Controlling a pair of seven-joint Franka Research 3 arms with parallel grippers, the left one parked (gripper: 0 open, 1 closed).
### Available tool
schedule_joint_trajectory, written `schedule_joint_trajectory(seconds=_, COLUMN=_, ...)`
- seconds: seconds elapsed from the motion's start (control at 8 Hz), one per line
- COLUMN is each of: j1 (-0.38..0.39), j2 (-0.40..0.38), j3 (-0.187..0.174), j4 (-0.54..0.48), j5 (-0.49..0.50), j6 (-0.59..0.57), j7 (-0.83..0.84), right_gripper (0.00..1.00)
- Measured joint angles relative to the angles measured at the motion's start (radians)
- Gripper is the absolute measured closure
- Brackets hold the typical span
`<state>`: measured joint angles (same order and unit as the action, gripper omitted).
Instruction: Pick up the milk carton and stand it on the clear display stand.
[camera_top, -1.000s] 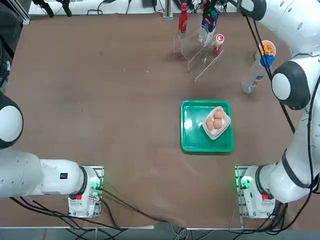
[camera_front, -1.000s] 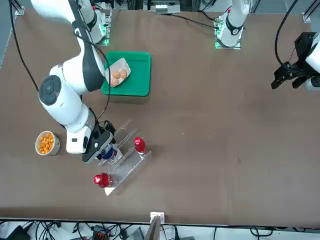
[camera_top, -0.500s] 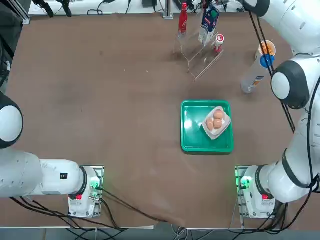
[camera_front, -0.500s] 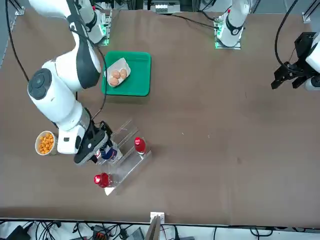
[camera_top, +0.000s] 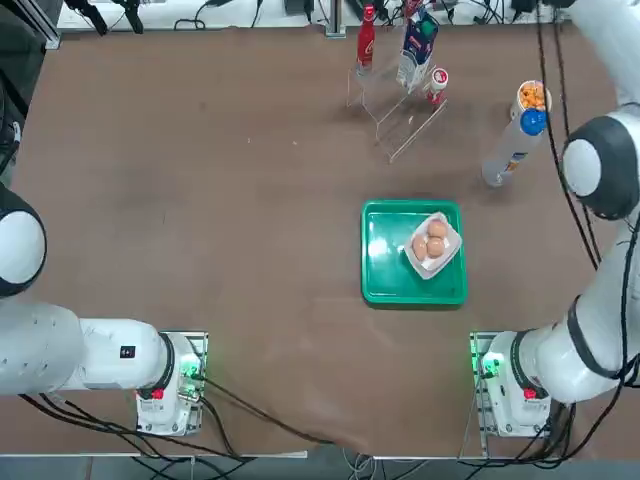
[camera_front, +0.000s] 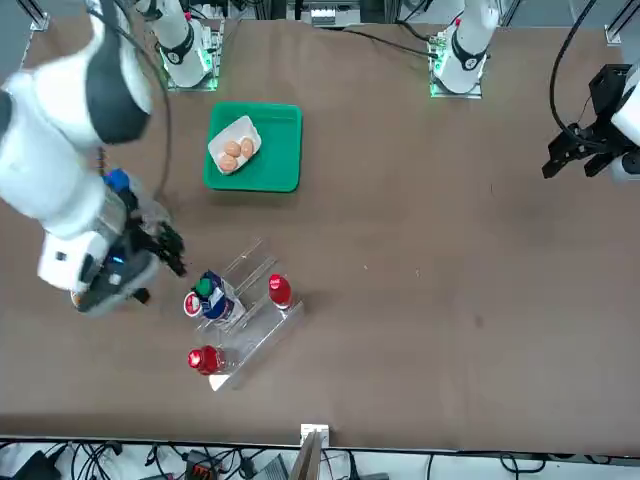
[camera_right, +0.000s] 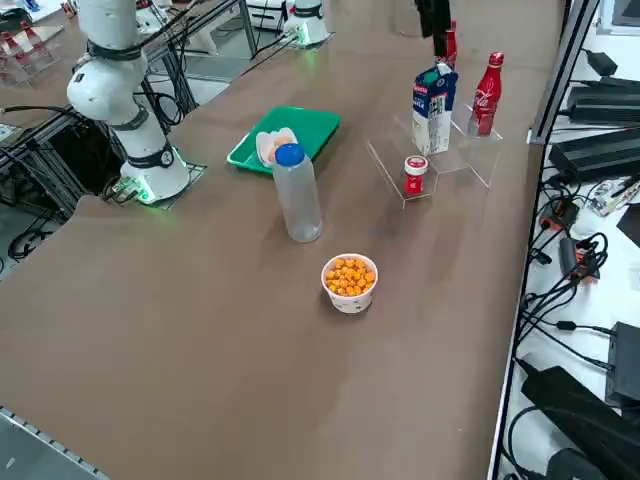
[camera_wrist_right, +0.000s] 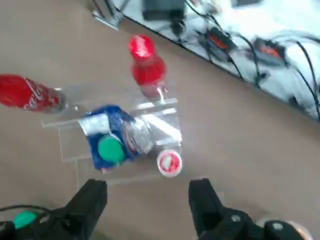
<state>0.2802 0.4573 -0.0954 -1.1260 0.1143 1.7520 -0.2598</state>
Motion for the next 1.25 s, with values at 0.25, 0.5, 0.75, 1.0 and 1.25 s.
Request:
schedule_joint_trajectory(seconds=0.25, j1=-0.045, j2=-0.053, j3=-0.026, j4=-0.008, j5=-0.003, j6=-0.095, j7=0.080, right_gripper=0.00)
schedule_joint_trajectory(seconds=0.5, j1=-0.054, j2=-0.118, j3=-0.090, j4=-0.086, j5=-0.004, j6=-0.114, j7=0.095, right_gripper=0.00)
schedule_joint_trajectory(seconds=0.75, j1=-0.057, j2=-0.210, j3=-0.126, j4=-0.198, j5=-0.043, j6=-0.117, j7=0.095, right_gripper=0.00)
schedule_joint_trajectory(seconds=1.0, j1=-0.056, j2=-0.295, j3=-0.127, j4=-0.289, j5=-0.075, j6=-0.128, j7=0.098, right_gripper=0.00)
schedule_joint_trajectory(seconds=1.25, j1=-0.094, j2=-0.369, j3=-0.095, j4=-0.363, j5=-0.079, j6=-0.136, j7=0.116, right_gripper=0.00)
